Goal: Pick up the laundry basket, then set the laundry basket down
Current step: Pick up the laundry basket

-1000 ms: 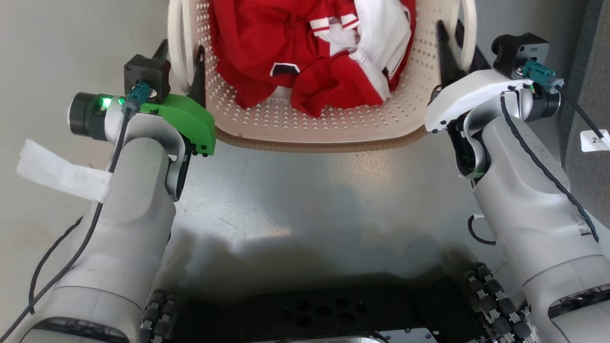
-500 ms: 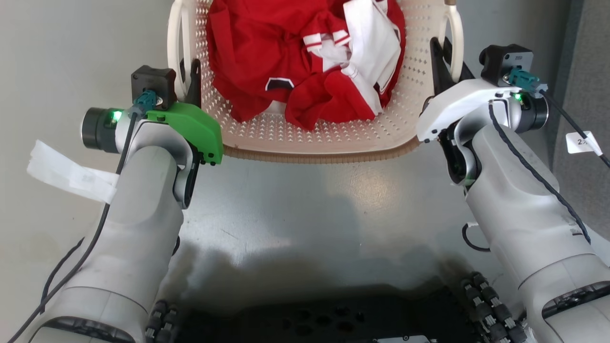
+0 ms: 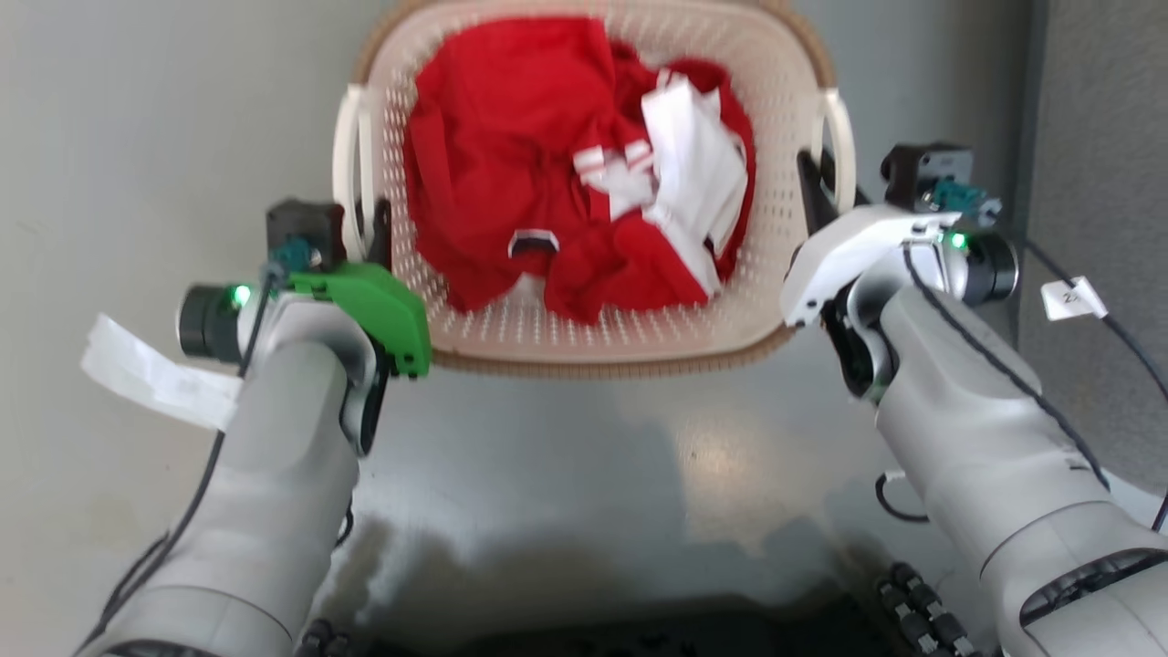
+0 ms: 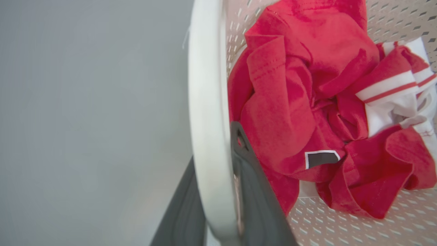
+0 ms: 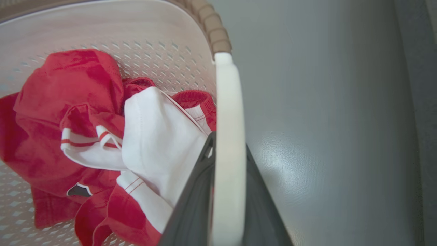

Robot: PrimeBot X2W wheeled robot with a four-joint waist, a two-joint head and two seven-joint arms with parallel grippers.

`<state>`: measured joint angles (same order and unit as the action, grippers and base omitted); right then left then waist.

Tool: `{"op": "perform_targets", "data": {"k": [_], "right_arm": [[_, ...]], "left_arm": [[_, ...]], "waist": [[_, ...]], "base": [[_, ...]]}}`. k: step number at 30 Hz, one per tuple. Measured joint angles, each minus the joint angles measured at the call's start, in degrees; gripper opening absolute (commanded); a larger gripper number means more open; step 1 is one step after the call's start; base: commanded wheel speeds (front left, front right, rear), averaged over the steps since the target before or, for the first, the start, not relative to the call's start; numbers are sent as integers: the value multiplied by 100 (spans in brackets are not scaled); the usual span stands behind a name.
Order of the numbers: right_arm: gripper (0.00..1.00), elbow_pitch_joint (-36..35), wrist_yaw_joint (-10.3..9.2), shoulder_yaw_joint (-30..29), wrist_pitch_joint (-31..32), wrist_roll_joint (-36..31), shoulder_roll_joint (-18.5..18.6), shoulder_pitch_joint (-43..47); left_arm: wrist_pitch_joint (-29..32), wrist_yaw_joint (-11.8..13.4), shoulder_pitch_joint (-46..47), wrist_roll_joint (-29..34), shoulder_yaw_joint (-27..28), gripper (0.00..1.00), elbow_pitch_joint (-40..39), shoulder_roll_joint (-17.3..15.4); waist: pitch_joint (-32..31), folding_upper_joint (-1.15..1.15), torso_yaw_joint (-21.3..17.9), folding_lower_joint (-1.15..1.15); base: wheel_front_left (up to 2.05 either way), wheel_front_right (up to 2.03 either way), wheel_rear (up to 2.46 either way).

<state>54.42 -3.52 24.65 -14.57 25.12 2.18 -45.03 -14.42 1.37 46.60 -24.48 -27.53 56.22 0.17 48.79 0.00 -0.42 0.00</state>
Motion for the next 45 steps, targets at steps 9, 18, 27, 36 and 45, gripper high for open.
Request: {"op": "perform_targets", "data": {"k": [9,18,27,36,45], "right_arm": [[0,515,68,282,309,363,-62,133],[0,739,196,606,626,739,-118,599],[0,784,202,958,920,1090,-140,1087],[0,753,201,1380,1120,1424,-146,1660],[0,700,182,1728,1281,1672,-144,2209]], "left_arm": [[26,-11,-345,-369,-115,0,336,70],[187,-70,-827,-723,-220,0,643,105],[364,-135,-1337,-1025,-328,0,832,120],[538,-136,-1880,-1291,-464,0,1000,127],[658,-137,-2442,-1444,-609,0,1044,125]], "waist": [[-677,0,-2,0],[-1400,0,11,0],[-2134,0,6,0],[-2958,0,-40,0],[-3697,0,-104,0]], "base": [[0,0,0],[0,0,0],[0,0,0],[0,0,0],[0,0,0]]}}
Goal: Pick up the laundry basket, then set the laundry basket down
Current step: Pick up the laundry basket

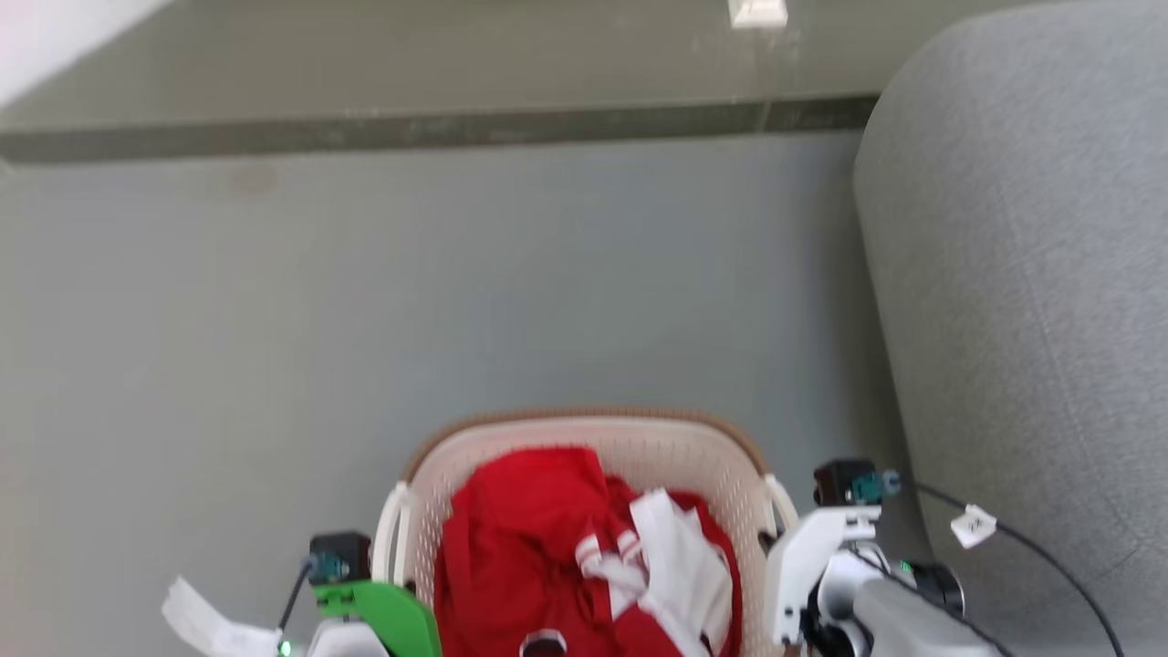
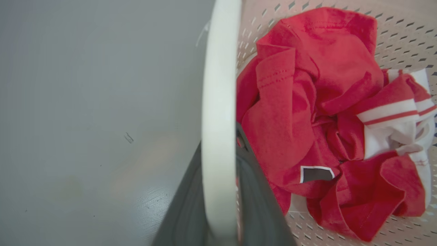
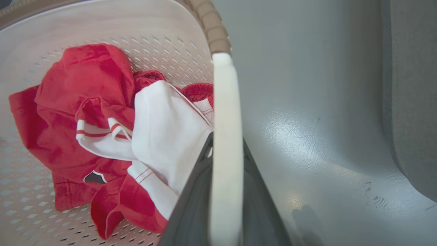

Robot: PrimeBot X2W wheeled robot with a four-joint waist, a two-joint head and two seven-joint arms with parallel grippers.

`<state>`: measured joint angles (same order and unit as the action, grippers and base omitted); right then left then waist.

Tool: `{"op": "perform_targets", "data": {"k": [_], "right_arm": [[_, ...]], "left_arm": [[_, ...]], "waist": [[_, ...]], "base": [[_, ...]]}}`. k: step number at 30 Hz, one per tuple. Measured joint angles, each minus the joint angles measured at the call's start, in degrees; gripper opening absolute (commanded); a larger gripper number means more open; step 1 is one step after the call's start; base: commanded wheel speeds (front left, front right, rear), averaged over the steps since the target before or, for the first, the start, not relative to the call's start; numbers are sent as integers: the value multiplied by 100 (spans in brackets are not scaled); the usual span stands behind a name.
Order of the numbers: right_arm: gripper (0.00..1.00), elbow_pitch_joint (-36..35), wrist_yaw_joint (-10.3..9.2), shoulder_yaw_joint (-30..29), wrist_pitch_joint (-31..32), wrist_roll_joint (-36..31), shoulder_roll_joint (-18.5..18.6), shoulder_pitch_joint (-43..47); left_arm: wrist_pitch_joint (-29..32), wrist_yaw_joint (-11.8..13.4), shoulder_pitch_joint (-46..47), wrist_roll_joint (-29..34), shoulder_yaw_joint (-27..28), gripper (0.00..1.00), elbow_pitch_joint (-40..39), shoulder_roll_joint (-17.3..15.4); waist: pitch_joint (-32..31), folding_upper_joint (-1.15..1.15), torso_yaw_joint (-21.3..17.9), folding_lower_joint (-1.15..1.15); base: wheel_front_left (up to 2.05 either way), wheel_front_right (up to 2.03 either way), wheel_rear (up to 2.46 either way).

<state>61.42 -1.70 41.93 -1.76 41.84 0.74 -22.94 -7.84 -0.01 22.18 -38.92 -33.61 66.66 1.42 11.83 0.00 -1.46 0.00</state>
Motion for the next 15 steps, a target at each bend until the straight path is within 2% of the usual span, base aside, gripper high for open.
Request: {"op": "perform_targets", "data": {"k": [8,15], "right_arm": [[0,-62,-135,249,110,166,3,363],[0,-131,-203,369,115,313,24,366]], "left_arm": [[75,3,-378,-234,-113,0,-7,-12],[76,36,-407,-305,-190,0,-68,-41]], "waist": [[-607,0,-51,0],[-892,0,-86,0]], "base": [[0,0,0],[0,0,0]]}}
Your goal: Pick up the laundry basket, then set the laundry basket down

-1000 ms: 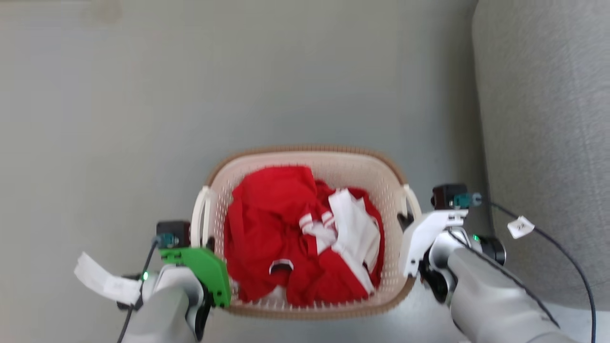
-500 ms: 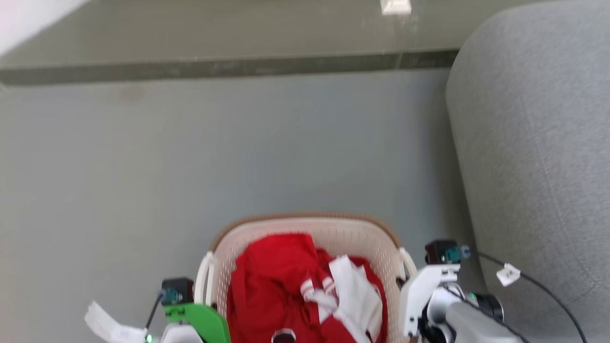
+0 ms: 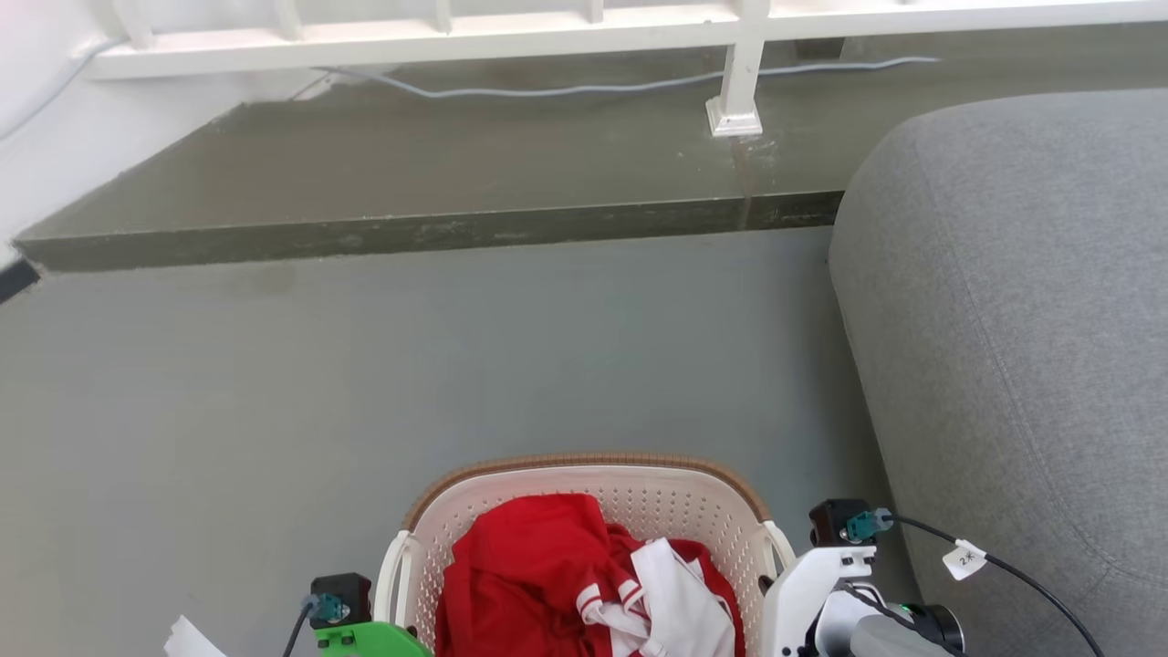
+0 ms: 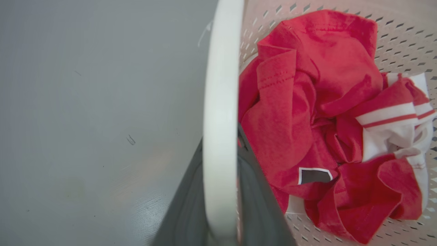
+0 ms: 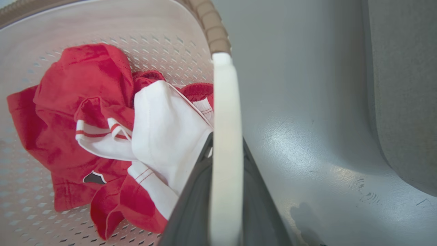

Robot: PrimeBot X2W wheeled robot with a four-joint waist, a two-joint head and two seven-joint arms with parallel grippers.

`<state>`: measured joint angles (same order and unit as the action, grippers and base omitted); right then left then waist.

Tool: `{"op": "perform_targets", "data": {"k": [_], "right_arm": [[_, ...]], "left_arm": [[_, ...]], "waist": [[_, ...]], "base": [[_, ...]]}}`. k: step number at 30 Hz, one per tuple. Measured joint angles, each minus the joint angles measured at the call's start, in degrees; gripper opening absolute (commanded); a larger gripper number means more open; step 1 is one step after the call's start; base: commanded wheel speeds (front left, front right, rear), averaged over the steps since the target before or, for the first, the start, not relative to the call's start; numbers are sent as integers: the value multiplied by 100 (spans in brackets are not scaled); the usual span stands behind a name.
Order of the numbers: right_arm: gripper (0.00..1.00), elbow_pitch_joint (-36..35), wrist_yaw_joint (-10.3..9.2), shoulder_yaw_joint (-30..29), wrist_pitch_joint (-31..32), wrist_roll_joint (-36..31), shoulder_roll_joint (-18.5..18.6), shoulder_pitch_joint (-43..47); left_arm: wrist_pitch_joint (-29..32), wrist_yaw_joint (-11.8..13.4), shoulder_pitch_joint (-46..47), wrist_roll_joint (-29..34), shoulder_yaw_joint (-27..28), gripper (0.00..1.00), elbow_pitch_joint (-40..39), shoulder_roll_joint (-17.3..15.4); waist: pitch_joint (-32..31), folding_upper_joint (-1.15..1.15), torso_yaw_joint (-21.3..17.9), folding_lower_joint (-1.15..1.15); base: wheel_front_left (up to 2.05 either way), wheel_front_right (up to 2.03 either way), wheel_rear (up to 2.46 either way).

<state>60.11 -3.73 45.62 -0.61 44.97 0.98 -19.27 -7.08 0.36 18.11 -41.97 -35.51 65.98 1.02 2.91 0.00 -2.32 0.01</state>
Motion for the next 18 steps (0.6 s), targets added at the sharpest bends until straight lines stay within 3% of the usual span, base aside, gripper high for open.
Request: {"op": "perform_targets", "data": {"k": [18], "right_arm": [[0,-56,-188,278,16,211,52,-3]], "left_arm": [[33,167,-62,-177,-190,0,-151,-19]], "waist": [[-39,0,3,0]], "base": [[0,0,0]]}}
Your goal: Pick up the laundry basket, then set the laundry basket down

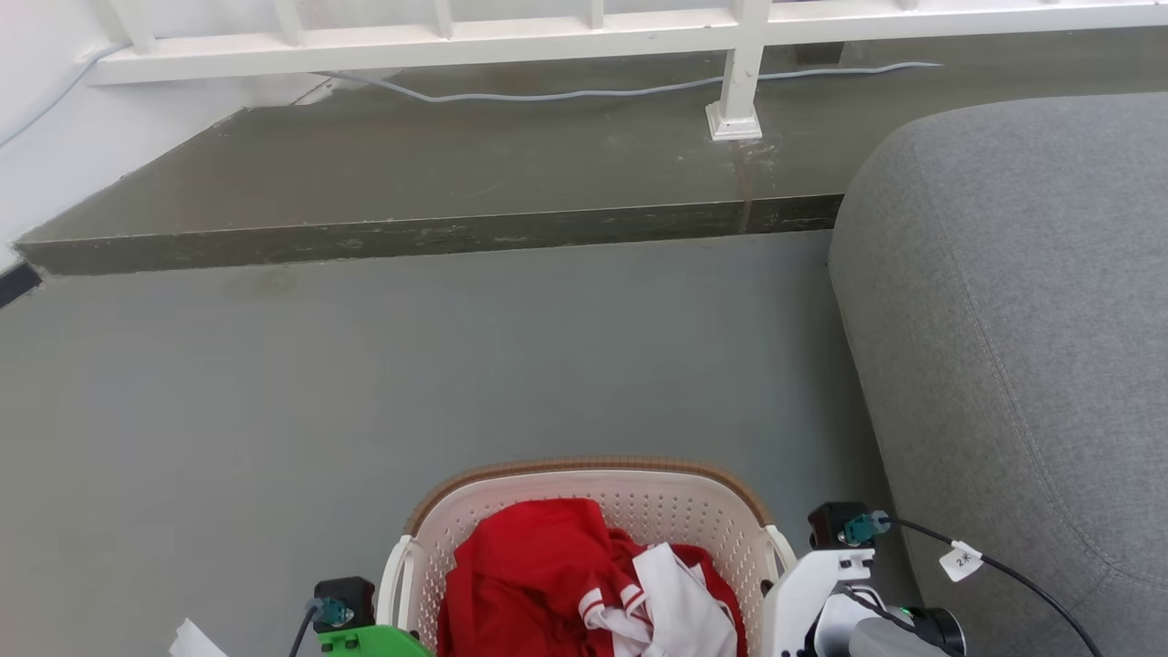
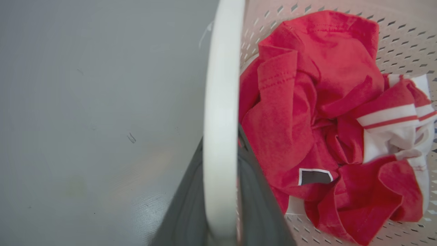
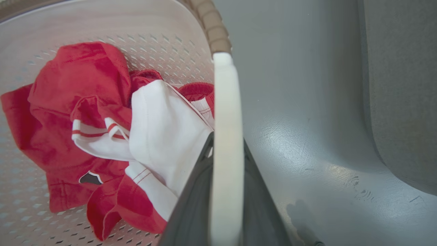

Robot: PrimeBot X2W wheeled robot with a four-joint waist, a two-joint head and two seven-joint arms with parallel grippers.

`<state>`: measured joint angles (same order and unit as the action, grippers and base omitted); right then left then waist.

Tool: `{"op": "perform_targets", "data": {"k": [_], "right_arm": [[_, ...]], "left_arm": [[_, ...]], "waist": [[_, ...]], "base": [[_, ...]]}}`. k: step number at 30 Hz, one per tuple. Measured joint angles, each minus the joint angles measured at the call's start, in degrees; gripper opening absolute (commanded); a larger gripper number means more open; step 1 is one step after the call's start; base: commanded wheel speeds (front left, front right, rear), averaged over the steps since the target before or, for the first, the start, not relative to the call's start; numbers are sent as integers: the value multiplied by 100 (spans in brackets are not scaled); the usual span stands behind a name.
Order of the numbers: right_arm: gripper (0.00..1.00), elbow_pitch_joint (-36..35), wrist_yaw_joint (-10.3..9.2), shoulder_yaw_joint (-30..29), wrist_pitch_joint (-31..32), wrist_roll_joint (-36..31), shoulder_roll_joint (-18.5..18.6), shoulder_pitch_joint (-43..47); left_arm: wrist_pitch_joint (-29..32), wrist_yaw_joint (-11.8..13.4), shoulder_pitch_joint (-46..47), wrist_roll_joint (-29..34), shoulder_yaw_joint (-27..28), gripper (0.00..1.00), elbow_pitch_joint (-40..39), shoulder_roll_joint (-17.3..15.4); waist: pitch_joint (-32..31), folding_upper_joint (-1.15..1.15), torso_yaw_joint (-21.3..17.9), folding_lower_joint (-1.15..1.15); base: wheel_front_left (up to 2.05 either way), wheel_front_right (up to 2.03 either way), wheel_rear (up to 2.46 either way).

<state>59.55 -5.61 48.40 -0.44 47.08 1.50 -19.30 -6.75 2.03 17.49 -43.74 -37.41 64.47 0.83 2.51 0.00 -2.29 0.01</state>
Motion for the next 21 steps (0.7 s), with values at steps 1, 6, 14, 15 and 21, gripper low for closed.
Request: {"op": "perform_targets", "data": {"k": [1,6,14,15,21], "right_arm": [[0,0,-3,11,-1,8,1,-1],[0,1,-7,58,-1,98,5,-7],[0,1,-56,158,-3,191,12,-18],[0,1,-56,172,-3,191,13,-21],[0,0,-63,225,-9,241,16,-143]], "left_arm": [[0,1,0,-37,-5,0,-1,0],[0,41,-1,-91,-47,0,-11,-3],[0,58,-1,-134,-135,0,-20,-16],[0,58,-1,-143,-138,0,-20,-19],[-40,110,9,-147,-142,0,-29,-23]], "waist": [[1,0,0,0],[15,0,-2,0],[66,0,-4,0],[76,0,-5,0],[218,0,-16,0]], "base": [[0,0,0],[0,0,0],[0,0,0],[0,0,0],[0,0,0]]}}
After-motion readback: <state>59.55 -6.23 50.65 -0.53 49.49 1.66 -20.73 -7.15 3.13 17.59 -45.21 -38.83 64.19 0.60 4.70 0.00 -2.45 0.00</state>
